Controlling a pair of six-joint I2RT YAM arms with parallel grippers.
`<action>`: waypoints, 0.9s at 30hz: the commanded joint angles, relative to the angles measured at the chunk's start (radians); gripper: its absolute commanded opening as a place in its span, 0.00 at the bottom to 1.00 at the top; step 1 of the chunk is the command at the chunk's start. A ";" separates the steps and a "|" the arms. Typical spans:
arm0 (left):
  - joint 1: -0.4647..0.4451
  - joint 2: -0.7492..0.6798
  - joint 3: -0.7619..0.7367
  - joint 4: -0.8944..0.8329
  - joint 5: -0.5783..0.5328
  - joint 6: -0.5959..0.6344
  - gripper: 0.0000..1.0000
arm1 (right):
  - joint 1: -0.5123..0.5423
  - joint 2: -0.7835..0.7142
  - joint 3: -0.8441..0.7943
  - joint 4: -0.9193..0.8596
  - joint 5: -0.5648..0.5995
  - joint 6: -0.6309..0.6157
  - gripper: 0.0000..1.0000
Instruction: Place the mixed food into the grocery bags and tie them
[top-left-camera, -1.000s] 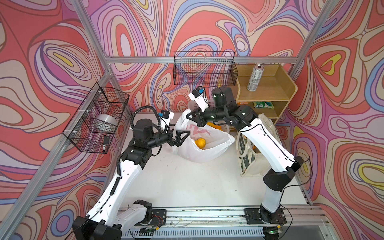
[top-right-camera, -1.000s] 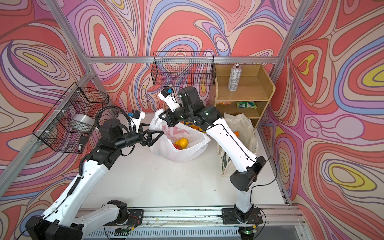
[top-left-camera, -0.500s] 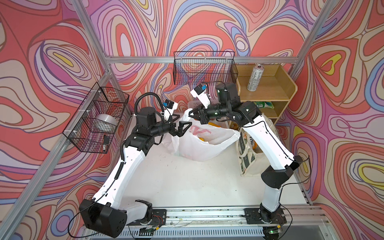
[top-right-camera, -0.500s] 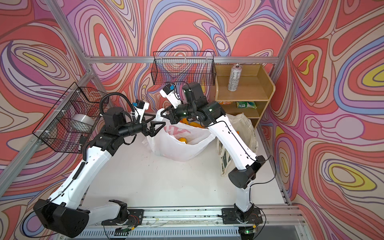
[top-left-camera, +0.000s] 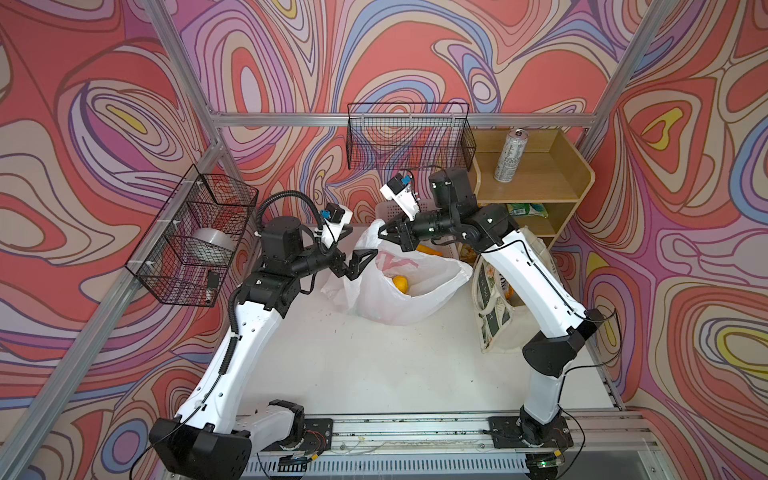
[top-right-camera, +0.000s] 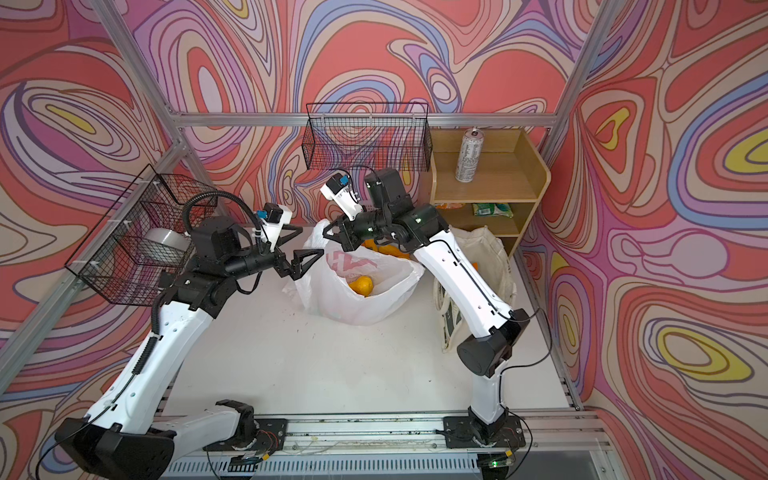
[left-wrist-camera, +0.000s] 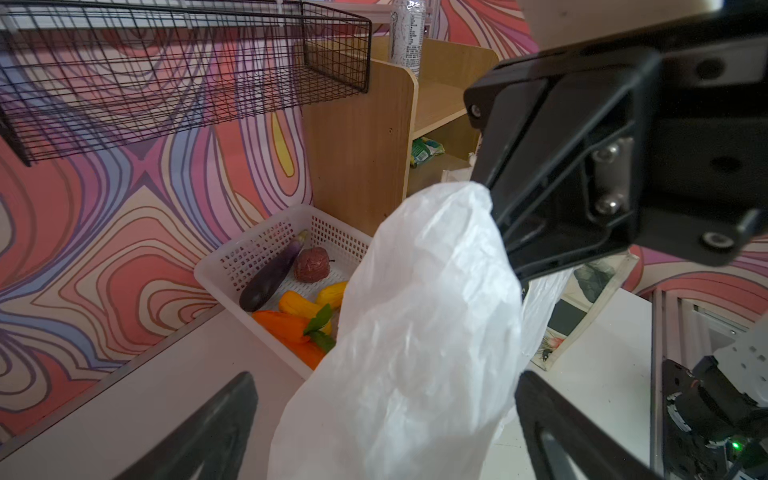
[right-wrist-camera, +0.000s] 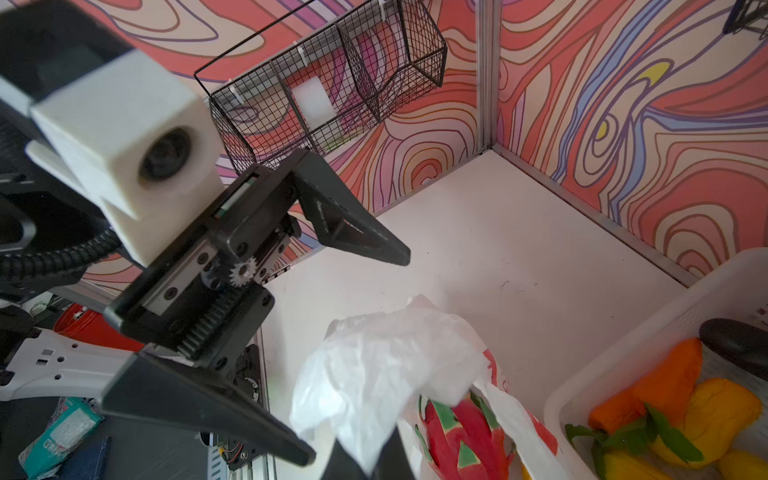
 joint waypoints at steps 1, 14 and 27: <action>0.003 0.064 0.057 0.018 0.135 0.045 1.00 | -0.003 -0.024 -0.007 0.027 -0.020 -0.008 0.00; 0.003 0.227 -0.009 0.335 0.256 -0.182 0.78 | -0.020 -0.071 -0.079 0.118 -0.054 0.032 0.00; -0.050 0.185 -0.197 0.556 0.202 -0.427 0.36 | -0.088 -0.086 -0.102 0.229 -0.121 0.130 0.00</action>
